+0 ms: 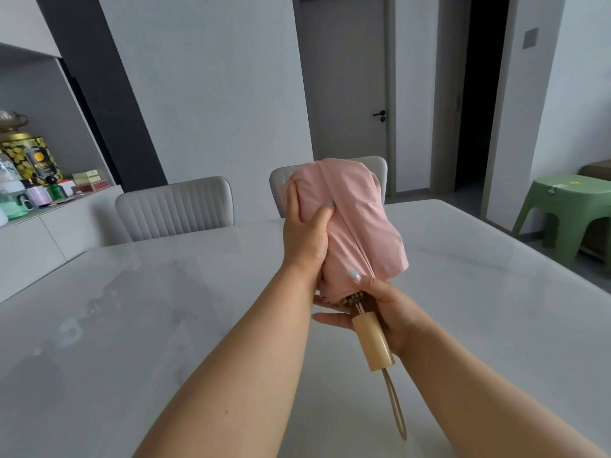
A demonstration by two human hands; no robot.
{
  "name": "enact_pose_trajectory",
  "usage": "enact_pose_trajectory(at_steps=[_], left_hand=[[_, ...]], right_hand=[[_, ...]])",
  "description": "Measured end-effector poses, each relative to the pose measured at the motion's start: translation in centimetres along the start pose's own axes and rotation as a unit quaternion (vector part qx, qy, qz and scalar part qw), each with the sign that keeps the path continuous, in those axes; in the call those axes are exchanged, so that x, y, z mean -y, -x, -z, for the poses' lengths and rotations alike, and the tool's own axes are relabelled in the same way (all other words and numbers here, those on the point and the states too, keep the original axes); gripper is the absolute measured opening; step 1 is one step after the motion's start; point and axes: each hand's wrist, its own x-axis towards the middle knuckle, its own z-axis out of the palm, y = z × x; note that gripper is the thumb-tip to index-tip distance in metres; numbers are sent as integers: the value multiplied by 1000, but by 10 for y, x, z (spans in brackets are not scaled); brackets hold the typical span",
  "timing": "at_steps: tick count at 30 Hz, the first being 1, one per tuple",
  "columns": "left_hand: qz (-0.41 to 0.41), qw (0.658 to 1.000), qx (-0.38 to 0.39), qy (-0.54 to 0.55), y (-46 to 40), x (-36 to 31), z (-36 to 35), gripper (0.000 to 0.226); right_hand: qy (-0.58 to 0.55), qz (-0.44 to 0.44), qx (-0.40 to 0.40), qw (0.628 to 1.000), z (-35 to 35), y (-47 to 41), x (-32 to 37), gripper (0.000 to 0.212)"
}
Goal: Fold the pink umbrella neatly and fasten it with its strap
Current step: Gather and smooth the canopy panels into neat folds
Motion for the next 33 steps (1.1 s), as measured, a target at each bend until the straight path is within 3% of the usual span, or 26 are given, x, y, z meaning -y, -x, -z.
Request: enact_pose_trajectory(at_steps=[4, 9, 11, 14, 17, 20, 22, 24, 29, 33], left_hand=[[-6, 1000, 8, 20, 1, 6, 4, 70], [69, 985, 25, 155, -2, 19, 11, 59], [79, 984, 36, 157, -5, 21, 14, 51], [83, 992, 49, 84, -12, 19, 16, 52], [97, 990, -34, -92, -27, 8, 23, 58], [-22, 967, -98, -233, -49, -14, 29, 51], [-120, 945, -80, -292, -58, -37, 26, 45], [-158, 930, -36, -331, -59, -56, 22, 52], [-47, 900, 83, -425, -70, -73, 21, 65], [5, 925, 104, -364, -81, -76, 27, 47]], right_hand=[[42, 3, -18, 999, -1, 0, -1, 58], [71, 20, -26, 997, -3, 0, -2, 46], [76, 24, -31, 996, -5, 0, -4, 39], [103, 32, -66, 992, -5, -3, -4, 32], [154, 50, -86, 983, -1, -5, -2, 23], [210, 53, -101, 971, 3, -5, -1, 24], [236, 54, -106, 965, 5, -6, -1, 30], [257, 53, -111, 958, 6, -7, -2, 35], [290, 49, -130, 947, 11, -10, -3, 47], [303, 39, -128, 944, 14, -10, -3, 23]])
